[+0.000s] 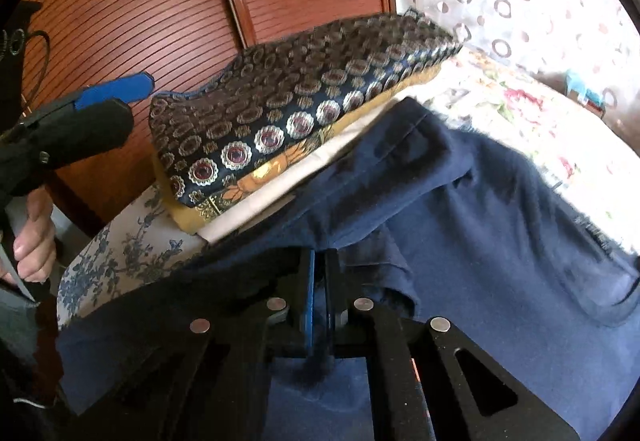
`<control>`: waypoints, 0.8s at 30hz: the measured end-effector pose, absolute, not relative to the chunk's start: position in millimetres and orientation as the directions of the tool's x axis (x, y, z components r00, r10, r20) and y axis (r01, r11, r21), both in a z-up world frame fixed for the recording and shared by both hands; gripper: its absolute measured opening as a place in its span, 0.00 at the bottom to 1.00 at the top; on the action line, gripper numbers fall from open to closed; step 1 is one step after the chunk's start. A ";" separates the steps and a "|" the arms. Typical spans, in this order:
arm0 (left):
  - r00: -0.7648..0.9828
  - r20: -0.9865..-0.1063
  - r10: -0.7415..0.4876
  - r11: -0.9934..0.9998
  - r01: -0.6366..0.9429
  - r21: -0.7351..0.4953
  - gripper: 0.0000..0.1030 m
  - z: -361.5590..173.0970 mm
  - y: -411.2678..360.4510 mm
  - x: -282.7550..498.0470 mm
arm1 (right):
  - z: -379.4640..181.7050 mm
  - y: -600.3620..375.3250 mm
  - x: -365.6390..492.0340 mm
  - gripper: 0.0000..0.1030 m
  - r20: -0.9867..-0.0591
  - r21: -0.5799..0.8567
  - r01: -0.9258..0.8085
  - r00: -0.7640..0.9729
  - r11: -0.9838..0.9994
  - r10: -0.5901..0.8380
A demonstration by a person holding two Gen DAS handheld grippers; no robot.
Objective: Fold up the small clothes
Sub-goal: 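Grasp the shirt side nearest the right gripper with the right gripper, then fold the grasped side over toward the print and release with the right gripper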
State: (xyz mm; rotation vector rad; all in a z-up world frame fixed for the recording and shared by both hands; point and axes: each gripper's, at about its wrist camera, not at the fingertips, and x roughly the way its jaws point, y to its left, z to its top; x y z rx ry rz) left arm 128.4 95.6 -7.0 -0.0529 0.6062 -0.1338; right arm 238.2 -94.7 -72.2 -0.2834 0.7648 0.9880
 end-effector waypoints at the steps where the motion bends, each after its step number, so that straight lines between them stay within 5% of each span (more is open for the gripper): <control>1: 0.813 -0.564 -0.142 0.990 0.111 -0.089 0.72 -7.0 95.4 129.1 | -67.7 -100.1 240.3 0.03 -0.687 0.117 -0.832 0.327 0.543 0.649; 10: 0.806 -0.570 -0.159 0.987 0.132 -0.089 0.72 -8.4 84.0 141.1 | -36.7 -138.5 256.9 0.02 -0.634 0.092 -0.780 0.434 0.620 0.640; 24: 0.782 -0.598 -0.173 0.983 0.173 -0.059 0.72 -11.1 58.0 164.4 | -35.5 -170.8 271.4 0.06 -0.657 -0.026 -0.567 0.630 0.823 0.413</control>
